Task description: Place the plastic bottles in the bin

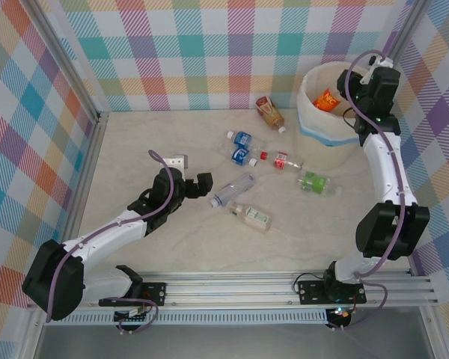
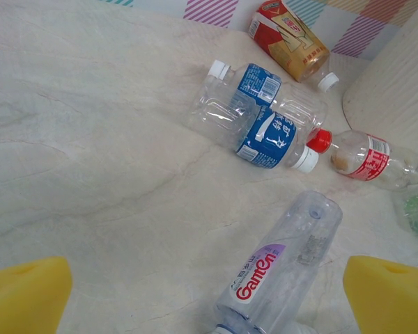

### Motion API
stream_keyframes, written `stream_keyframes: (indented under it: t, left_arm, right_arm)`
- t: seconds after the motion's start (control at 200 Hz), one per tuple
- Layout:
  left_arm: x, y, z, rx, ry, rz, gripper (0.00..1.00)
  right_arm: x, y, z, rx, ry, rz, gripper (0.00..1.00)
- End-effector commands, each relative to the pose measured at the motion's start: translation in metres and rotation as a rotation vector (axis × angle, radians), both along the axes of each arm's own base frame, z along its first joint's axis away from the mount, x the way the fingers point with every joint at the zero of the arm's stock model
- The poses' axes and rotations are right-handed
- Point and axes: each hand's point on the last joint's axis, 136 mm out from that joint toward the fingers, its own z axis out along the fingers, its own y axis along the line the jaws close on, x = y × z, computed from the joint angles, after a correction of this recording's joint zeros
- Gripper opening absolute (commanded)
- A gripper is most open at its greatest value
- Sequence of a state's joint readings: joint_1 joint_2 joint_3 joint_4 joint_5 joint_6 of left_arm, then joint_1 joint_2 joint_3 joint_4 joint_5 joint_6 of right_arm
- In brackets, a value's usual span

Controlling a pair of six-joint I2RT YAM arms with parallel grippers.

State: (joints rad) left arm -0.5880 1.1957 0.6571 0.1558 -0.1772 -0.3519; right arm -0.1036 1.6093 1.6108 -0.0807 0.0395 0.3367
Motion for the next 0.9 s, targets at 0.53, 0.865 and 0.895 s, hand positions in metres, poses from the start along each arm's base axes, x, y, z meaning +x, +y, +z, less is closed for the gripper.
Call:
stream_keyframes:
  t: [0.53, 0.865, 0.895]
  left_arm:
    - [-0.005, 0.007, -0.007, 0.007, 0.017, 0.028, 1.0]
    - [-0.001, 0.015, -0.009, -0.013, 0.027, 0.094, 1.0]
    - [-0.001, 0.016, -0.009, -0.016, 0.027, 0.101, 1.0]
  right_arm:
    - [0.017, -0.039, 0.019, -0.105, -0.077, -0.211, 0.96]
    - [-0.064, 0.032, -0.01, -0.177, 0.076, 0.19, 1.0]
    - [-0.074, 0.042, -0.016, -0.177, 0.091, 0.245, 1.0]
